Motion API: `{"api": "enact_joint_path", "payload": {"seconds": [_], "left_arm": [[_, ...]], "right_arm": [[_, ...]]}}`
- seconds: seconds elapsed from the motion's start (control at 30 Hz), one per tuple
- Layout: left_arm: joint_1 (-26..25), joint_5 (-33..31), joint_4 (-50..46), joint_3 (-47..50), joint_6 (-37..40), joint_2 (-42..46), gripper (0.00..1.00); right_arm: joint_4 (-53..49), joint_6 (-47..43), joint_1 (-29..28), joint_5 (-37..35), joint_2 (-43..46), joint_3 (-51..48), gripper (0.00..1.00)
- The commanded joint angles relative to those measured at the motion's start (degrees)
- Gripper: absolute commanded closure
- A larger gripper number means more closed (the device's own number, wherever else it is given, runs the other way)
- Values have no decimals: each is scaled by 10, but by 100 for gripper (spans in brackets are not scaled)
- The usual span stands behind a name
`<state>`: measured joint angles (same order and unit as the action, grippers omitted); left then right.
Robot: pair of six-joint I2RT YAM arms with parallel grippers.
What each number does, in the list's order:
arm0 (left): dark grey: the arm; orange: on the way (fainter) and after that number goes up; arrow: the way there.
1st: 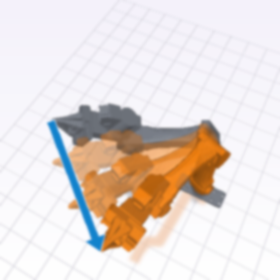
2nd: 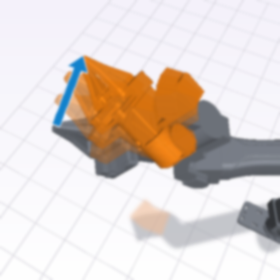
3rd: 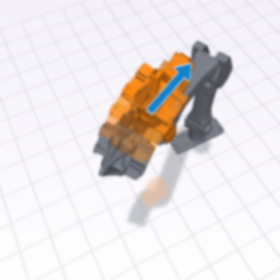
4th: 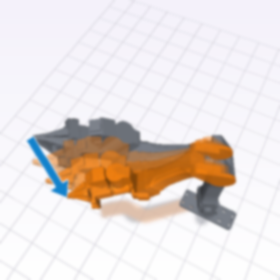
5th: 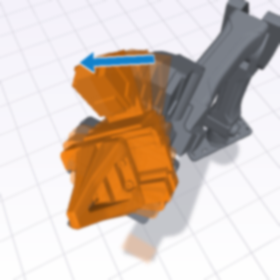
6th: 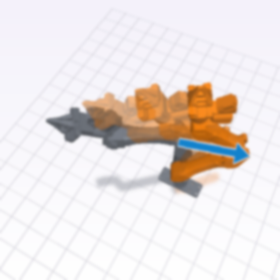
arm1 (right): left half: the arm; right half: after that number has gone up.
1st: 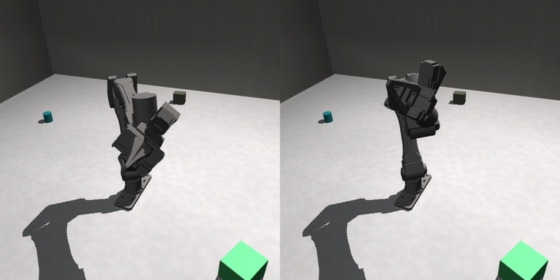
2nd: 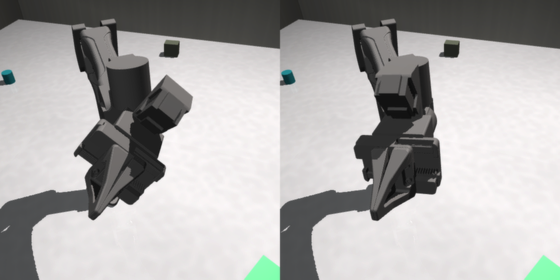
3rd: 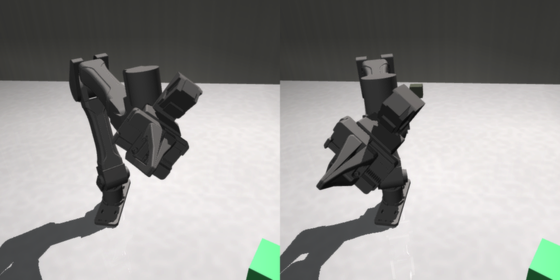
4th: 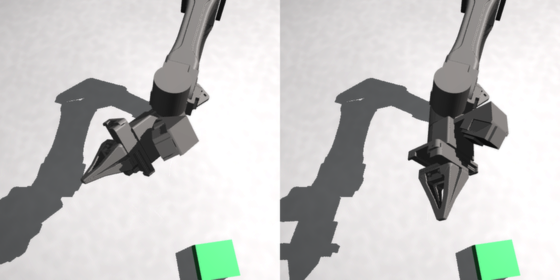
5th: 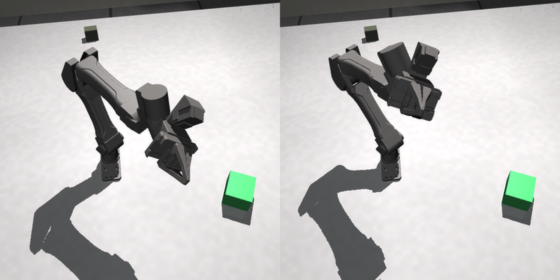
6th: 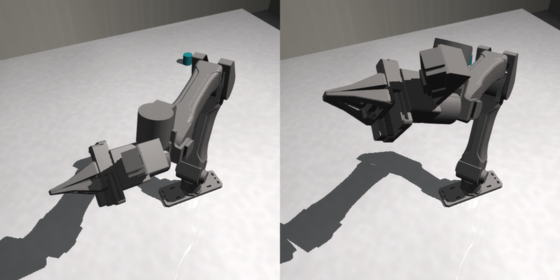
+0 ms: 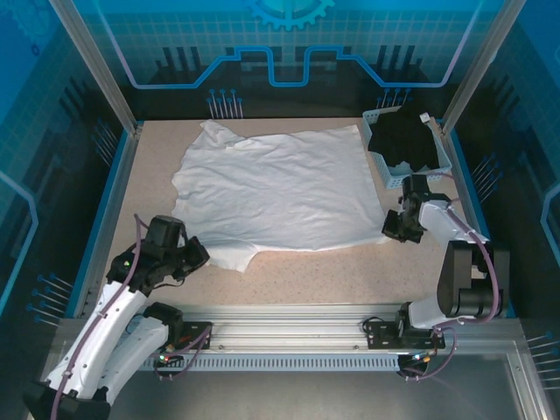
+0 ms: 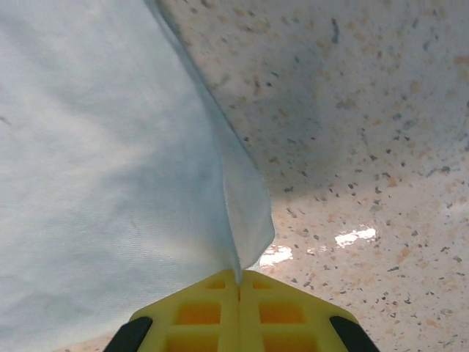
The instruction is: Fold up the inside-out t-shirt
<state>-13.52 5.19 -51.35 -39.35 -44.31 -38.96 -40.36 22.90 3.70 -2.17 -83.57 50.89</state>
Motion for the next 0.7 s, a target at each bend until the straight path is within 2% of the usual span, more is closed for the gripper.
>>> {"api": "enact_joint_path", "payload": {"seconds": [0.0, 0.47, 0.67], "left_arm": [[31, -2, -16, -28, 49, -13, 100], [110, 38, 92, -68, 109, -130, 100], [129, 53, 126, -86, 119, -185, 100]], "right_arm": [[-14, -13, -13, -2, -7, 41, 99], [9, -24, -30, -27, -100, 157, 98], [10, -27, -39, -37, -142, 194, 98]]}}
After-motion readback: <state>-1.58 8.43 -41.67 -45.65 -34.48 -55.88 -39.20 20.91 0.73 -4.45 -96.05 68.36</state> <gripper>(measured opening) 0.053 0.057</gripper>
